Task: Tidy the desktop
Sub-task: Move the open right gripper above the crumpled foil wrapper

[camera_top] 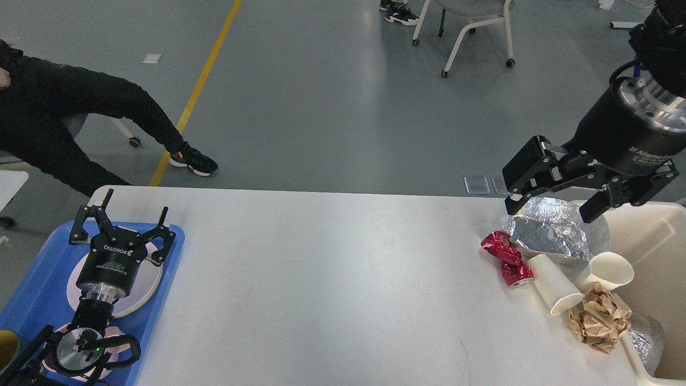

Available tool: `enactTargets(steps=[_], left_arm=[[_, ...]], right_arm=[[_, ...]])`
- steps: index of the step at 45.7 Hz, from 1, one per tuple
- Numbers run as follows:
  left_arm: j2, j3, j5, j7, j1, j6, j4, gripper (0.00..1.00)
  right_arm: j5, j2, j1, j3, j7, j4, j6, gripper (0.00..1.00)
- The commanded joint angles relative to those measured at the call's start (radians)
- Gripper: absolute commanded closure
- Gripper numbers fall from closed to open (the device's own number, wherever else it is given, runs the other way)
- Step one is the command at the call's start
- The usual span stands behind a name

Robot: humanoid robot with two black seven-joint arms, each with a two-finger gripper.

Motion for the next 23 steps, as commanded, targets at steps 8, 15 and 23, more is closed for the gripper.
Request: enactTargets(steps=[8,15,23], left_arm=[[0.0,0.0,0.0,0.0,0.0,0.0,0.0,0.04],[0.0,0.0,0.0,0.0,0.0,0.0,0.0,0.04],[0.0,0.0,0.0,0.0,0.0,0.0,0.0,0.04]], right_arm=[[0.003,-0.015,-0.058,-0.009,0.0,-0.019,-0.088,0.0],[0.052,-0.013,-0.206,-0.015,0.0,-0.072,-0.25,0.0],[0.265,-0.013,-0.45,-0.02,0.002,-0.184,-0.481,0.0]])
